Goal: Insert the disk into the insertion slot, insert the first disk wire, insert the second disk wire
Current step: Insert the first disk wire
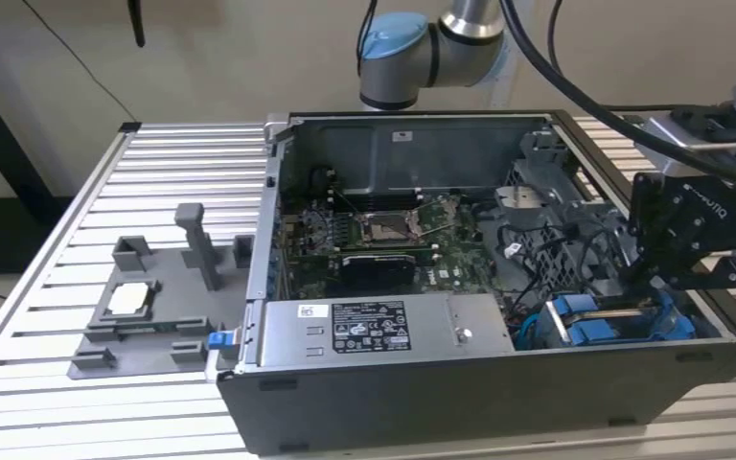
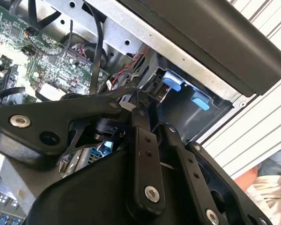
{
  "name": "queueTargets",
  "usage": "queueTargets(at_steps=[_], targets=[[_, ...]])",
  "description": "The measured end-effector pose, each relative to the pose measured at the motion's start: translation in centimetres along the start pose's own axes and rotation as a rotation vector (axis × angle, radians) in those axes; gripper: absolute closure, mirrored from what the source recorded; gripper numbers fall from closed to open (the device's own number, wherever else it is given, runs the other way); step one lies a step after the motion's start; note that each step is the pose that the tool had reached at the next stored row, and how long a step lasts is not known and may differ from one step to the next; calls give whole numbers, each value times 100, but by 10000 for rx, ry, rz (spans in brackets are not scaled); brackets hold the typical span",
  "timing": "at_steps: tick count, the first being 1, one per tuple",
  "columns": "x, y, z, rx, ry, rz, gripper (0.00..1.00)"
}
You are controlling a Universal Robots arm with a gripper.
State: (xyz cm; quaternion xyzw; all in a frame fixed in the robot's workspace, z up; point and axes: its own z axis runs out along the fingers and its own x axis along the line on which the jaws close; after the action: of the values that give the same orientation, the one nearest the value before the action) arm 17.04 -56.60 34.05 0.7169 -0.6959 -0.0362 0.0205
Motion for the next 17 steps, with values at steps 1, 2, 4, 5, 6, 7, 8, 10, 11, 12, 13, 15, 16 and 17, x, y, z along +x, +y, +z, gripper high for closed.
queueTargets(at_steps=[1, 2, 4, 5, 6, 7, 8, 10, 11, 12, 13, 15, 16, 17], targets=[[0, -1, 1, 0, -1, -1, 81], [1, -2, 2, 1, 1, -1, 81], [1, -3, 7, 8, 1, 1, 81], [1, -4, 12, 9, -1, 6, 81], [1, -5, 16, 9, 0, 12, 81], [2, -8, 20, 9, 2, 16, 81], [2, -11, 23, 9, 3, 19, 81], [3, -17, 29, 10, 4, 24, 81], [3, -22, 32, 9, 1, 26, 81], [4, -28, 39, 11, -11, 27, 81], [5, -30, 42, 10, -14, 31, 81], [5, -32, 42, 9, -9, 52, 81], [6, -33, 43, 10, -6, 68, 81], [6, -35, 49, 11, -7, 81, 81]])
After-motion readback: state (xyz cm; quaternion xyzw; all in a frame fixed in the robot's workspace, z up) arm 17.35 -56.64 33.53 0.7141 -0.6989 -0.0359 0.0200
